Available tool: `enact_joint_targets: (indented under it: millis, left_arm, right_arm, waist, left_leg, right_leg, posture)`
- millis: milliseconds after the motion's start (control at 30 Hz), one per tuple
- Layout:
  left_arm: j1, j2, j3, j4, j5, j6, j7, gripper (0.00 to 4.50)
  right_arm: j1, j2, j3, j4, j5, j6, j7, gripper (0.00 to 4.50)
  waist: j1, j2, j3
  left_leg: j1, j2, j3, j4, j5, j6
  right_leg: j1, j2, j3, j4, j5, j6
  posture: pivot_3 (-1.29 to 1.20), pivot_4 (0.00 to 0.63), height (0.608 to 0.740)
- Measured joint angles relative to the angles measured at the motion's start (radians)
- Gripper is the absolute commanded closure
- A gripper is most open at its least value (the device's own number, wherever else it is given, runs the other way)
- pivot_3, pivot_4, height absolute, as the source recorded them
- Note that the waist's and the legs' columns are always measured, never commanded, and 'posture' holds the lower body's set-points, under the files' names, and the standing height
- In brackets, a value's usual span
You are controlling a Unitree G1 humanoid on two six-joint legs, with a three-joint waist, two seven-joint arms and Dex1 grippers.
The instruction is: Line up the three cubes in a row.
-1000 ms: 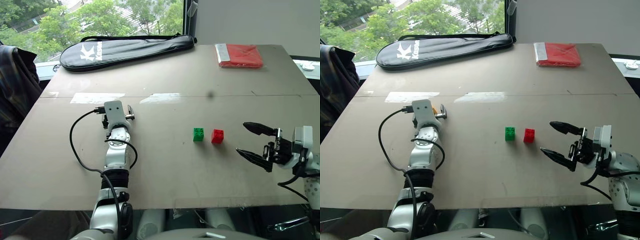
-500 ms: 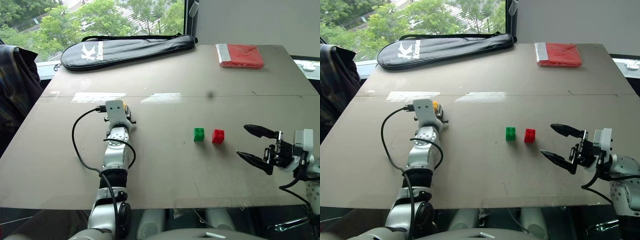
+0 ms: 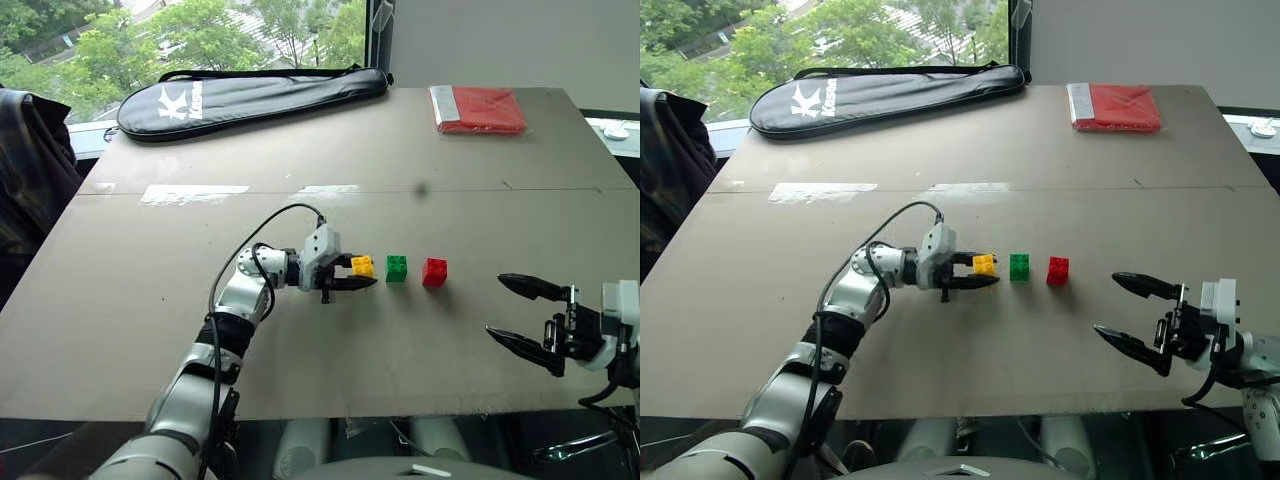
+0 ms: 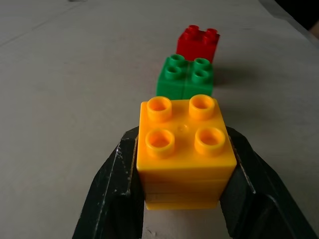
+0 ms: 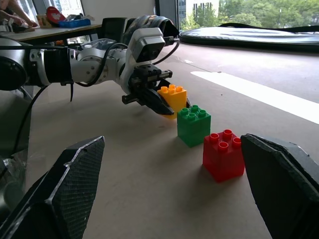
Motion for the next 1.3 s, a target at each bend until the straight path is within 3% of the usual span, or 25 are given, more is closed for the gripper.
enact_joint_targets:
  millis: [133,400,1300]
  left_arm:
    - [-0.137,0.007,-0.015,0.242,0.031,-0.147,-0.175,3.17]
    - [-0.241,-0.022,-0.002,0.458,0.075,-0.302,-0.21,3.17]
    - [-0.246,-0.036,0.027,0.483,0.117,-0.31,-0.13,3.17]
  right_arm:
    - [0.052,0.008,-0.026,-0.028,0.004,-0.003,-0.006,0.0]
    - [0.093,0.025,-0.044,-0.062,0.004,-0.009,-0.024,0.0]
    - [0.04,0.025,-0.041,-0.056,0.002,-0.001,-0.02,0.0]
  waist:
    - [0.001,0.0,0.0]
    - [0.0,-0.001,0.0]
    - [0.0,0.0,-0.001]
  left_leg:
    - [-0.001,0.0,-0.001,0.0,0.0,0.0]
    - [0.0,0.0,-0.001,0.002,0.0,0.0]
    - [0.0,0.002,-0.002,0.012,0.0,0.001]
  right_leg:
    - [0.0,0.0,-0.001,0.0,0.001,0.001]
    - [0.001,0.0,0.0,0.001,-0.001,0.006]
    - [0.004,0.002,0.0,0.003,0.003,0.005]
  posture:
    - [0.0,0.15,0.7]
    - [0.0,0.15,0.7]
    - [0.0,0.15,0.7]
